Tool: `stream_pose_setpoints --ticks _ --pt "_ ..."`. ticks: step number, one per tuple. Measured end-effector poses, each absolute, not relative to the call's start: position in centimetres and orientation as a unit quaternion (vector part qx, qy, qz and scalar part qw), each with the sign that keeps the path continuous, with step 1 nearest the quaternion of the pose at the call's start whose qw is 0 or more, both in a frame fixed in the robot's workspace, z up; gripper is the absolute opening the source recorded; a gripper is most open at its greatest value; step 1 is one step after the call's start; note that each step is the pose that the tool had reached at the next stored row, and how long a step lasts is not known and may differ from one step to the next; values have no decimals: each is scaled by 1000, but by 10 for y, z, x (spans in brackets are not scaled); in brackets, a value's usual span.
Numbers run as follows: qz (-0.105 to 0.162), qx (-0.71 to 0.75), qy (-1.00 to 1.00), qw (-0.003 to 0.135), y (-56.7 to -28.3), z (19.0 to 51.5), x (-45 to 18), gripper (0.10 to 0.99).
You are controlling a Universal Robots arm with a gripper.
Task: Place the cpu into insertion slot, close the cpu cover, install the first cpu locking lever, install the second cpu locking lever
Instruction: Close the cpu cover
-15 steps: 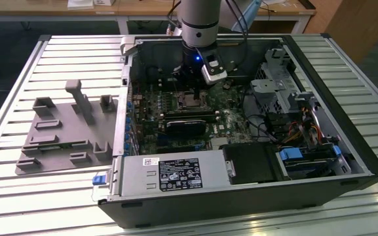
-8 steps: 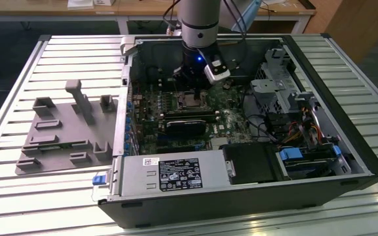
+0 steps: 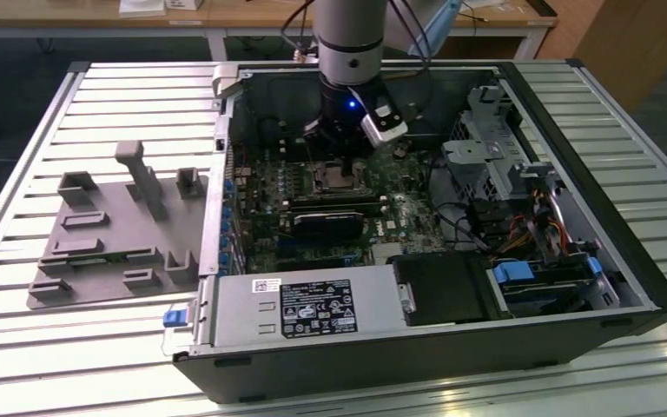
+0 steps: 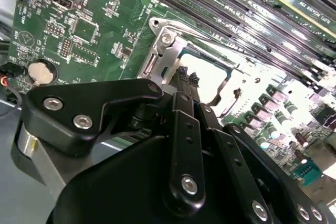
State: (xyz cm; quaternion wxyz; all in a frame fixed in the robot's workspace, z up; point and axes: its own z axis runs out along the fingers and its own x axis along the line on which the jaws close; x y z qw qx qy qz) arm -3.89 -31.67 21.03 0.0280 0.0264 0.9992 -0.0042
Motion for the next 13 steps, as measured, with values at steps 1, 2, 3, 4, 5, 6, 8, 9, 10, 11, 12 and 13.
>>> stream_pose_setpoints --ticks 1,2,3,4,5,6,8,9,10,11,12,13 --pt "-4 26 999 29 -317 210 -40 102" --pt "-4 26 999 29 -317 210 -41 102" --pt "-4 26 999 29 -317 210 -42 102" --pt "-4 27 999 29 -317 210 -43 102" --pt "-5 29 999 29 -317 210 -43 102" --pt "-5 33 999 29 -317 210 -43 102" --pt "-5 47 998 29 -317 209 -43 102" --pt "-6 53 998 29 -317 209 -43 102" --pt "-6 58 998 29 -317 209 -43 102" --pt "-6 60 998 30 -317 209 -45 102" --pt "-7 60 998 31 -317 209 -48 102" --pt "-7 60 998 32 -317 209 -50 102"
